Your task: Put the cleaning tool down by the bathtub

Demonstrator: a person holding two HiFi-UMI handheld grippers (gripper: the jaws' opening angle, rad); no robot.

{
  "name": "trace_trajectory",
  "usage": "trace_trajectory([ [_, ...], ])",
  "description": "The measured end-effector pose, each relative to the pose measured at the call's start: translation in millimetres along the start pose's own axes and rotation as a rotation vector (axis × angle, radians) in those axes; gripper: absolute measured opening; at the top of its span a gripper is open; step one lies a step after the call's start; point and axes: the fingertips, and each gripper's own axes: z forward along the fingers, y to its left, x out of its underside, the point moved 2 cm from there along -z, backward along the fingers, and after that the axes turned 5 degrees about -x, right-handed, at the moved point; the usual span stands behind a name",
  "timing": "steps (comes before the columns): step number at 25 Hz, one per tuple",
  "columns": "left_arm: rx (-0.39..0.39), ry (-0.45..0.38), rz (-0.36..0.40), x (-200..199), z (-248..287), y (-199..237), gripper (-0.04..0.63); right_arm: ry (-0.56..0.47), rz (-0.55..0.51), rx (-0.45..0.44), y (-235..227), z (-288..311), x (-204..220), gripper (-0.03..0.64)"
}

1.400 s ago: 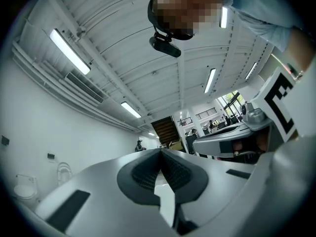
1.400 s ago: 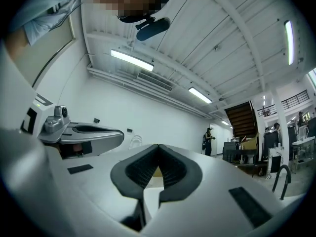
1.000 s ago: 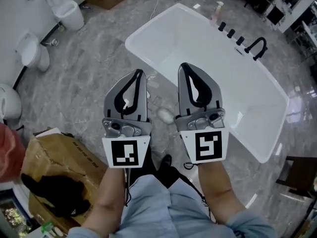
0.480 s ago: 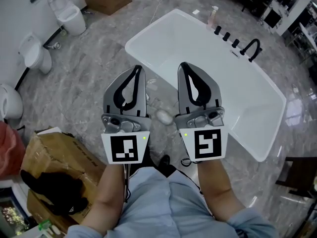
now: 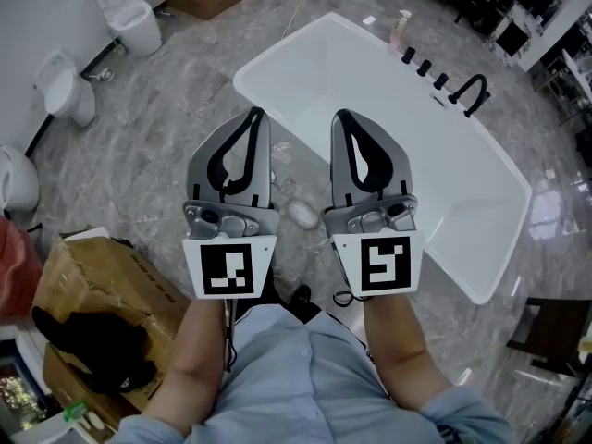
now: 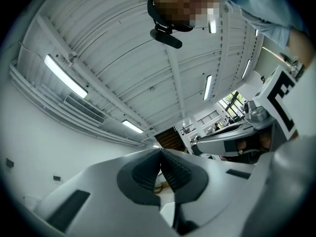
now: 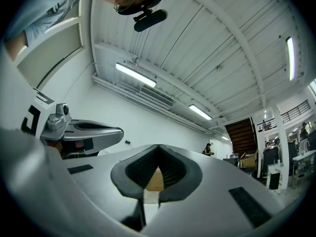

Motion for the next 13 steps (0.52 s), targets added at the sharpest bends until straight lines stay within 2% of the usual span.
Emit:
trace_trajectory([
  [5,0.001,0.008,0.036,3.3,2.0,0.2,0.015,0.011,0.006,-0.006,0.6,3.4,6.1,0.012],
  [13,0.0,0.011,0.03,6.8,3.3,0.9,0.015,0.01,0.008,-0.004,0.1,7.2,8.7,0.012],
])
